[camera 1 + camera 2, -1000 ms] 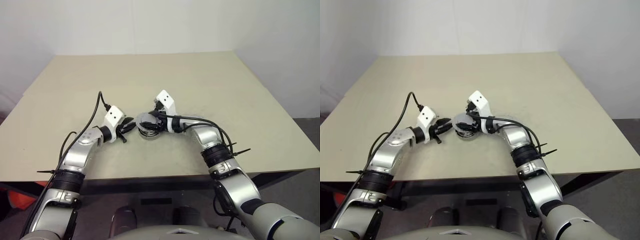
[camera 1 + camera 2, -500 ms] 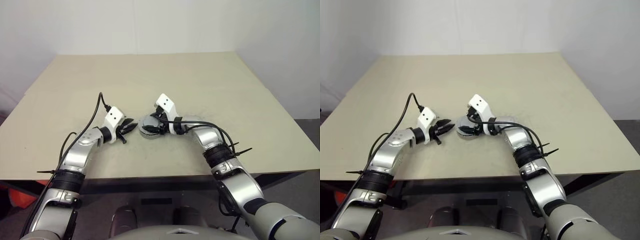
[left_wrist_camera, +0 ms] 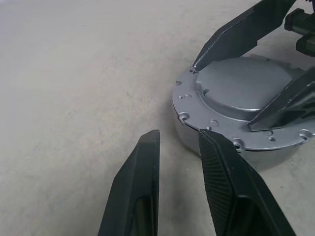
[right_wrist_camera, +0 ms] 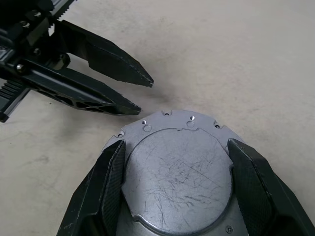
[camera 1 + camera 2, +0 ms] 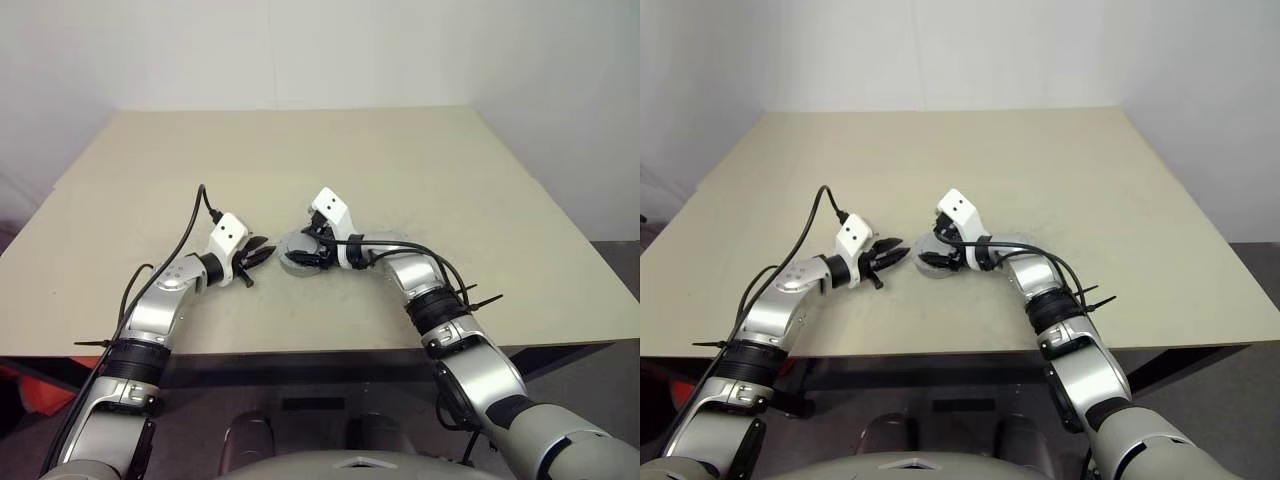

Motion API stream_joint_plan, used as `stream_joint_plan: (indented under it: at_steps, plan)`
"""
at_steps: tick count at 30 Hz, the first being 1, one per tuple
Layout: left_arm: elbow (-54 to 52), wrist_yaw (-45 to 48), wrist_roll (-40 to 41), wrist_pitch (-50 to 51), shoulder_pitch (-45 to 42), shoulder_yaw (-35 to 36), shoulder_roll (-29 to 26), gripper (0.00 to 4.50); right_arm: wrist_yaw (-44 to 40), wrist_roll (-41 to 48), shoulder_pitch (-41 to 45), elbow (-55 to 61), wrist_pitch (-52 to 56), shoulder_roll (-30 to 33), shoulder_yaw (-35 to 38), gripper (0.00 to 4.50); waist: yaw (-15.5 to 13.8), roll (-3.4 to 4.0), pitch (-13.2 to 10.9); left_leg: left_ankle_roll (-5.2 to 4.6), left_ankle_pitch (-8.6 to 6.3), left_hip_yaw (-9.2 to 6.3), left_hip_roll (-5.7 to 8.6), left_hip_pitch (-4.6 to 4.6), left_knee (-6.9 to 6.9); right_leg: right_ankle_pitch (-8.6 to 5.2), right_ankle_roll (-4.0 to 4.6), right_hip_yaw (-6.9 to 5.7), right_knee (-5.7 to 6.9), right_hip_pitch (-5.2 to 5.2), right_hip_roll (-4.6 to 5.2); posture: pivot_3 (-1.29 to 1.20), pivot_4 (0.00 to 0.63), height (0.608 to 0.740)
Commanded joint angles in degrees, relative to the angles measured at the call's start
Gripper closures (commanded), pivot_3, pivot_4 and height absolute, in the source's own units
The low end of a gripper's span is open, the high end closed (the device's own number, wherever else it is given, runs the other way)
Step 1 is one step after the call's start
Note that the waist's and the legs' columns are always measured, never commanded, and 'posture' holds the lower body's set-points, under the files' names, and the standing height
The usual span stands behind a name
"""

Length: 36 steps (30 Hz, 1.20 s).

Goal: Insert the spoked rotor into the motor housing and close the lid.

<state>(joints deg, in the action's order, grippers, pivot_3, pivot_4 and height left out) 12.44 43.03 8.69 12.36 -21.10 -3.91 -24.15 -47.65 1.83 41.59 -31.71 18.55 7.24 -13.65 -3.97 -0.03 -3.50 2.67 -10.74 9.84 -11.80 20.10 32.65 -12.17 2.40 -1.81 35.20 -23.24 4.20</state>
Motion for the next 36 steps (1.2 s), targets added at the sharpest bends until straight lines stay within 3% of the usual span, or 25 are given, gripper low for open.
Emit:
stream_joint_plan:
  at_steps: [1, 21, 29, 34, 36]
  plan:
    - [-1.8, 0.0, 0.2, -1.0, -1.1, 0.7, -0.4, 3.17, 0.5, -0.8, 1.3, -1.1, -1.0, 0.4, -0.3, 1.34, 0.0, 0.00, 0.0, 0.00, 0.00, 0.00, 0.00, 0.00, 0.04, 0.00, 0.00, 0.01, 0.04, 0.00, 0.00, 0.00, 0.000, 0.740]
    - [-2.9, -0.4, 0.5, -0.3, -0.4, 0.8, -0.2, 3.17, 2.6, -4.5, 1.0, -7.9, -3.8, 2.7, -2.7, 1.34, -0.2, -0.01, 0.0, 0.03, 0.03, -0.02, 0.00, -0.17, 0.36, 0.00, -0.05, 0.12, 0.33, 0.24, 0.03, 0.00, 0.000, 0.740]
    - [-2.0, -1.4, 5.5, 4.8, -2.6, 2.5, 4.8, 3.17, 2.7, -4.3, 0.9, -8.5, -3.8, 2.5, -2.8, 1.34, -0.2, -0.02, 0.0, 0.03, 0.03, -0.02, 0.01, -0.19, 0.36, -0.01, -0.05, 0.13, 0.33, 0.28, 0.04, 0.00, 0.000, 0.740]
    - [0.0, -1.3, 8.2, 8.3, -3.5, 3.3, 7.5, 4.47, 3.1, -4.3, 0.6, -7.9, -3.6, 2.4, -2.7, 1.34, -0.2, -0.02, 0.0, 0.03, 0.03, -0.02, 0.01, -0.19, 0.36, -0.01, -0.06, 0.13, 0.33, 0.28, 0.04, 0.00, 0.000, 0.740]
    - [1.7, -1.6, 8.3, 9.4, -4.2, 3.4, 8.0, 4.47, 3.2, -4.2, 0.4, -7.5, -3.4, 2.4, -2.7, 1.34, -0.2, -0.02, 0.0, 0.03, 0.03, -0.02, 0.01, -0.19, 0.36, -0.01, -0.06, 0.13, 0.33, 0.28, 0.03, 0.00, 0.000, 0.740]
